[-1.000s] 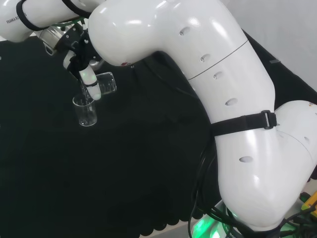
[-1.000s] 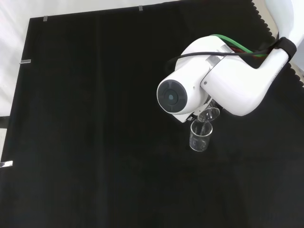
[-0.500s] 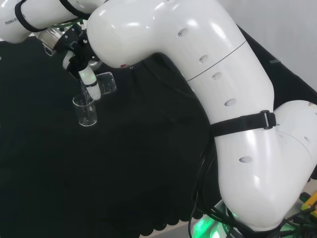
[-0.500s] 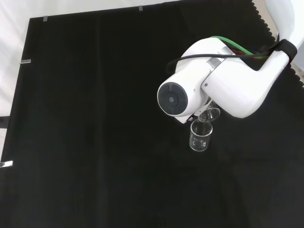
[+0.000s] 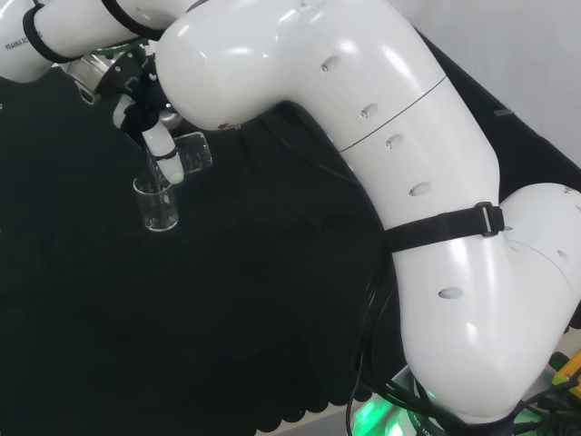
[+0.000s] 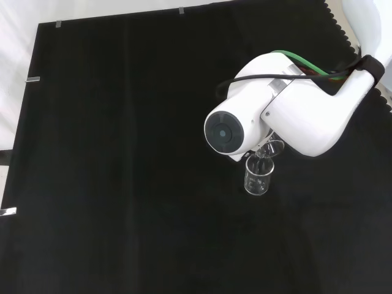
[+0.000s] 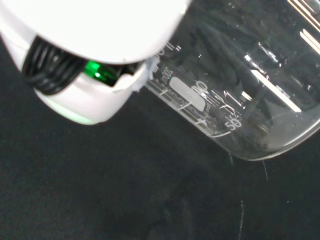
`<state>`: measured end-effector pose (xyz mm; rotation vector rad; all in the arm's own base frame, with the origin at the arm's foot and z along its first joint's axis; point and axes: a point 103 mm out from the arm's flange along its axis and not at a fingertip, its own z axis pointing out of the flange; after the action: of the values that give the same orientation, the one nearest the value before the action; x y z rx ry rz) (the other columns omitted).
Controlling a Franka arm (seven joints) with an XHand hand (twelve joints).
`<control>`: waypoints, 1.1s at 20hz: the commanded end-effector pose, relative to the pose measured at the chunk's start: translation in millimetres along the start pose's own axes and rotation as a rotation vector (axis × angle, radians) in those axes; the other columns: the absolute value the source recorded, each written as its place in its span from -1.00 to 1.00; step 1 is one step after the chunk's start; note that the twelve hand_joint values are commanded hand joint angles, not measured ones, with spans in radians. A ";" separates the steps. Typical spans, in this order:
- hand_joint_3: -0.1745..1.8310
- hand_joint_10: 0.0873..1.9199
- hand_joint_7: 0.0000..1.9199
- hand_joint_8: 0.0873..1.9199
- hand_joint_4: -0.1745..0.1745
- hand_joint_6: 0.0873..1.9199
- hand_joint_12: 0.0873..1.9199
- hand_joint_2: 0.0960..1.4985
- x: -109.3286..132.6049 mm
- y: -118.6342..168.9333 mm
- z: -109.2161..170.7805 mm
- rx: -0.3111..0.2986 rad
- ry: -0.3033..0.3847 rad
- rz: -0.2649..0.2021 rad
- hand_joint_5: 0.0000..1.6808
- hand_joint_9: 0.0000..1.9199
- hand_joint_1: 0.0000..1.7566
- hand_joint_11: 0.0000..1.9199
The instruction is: Pour the water from the handheld beaker into the one on the table.
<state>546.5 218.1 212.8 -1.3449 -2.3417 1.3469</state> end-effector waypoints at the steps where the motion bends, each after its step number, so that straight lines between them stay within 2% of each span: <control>1: 0.11 -0.17 0.52 -0.52 -1.00 -0.36 -0.17 -0.48 1.6 0.2 -0.6 0.003 -0.007 0.007 0.48 0.40 0.65 0.07; 22: 0.11 -0.17 0.52 -0.52 -1.00 -0.37 -0.18 -0.48 2.7 0.4 -4.0 0.014 -0.060 0.039 0.48 0.40 0.65 0.07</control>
<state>547.5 222.3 213.4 -1.3705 -2.3480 1.4274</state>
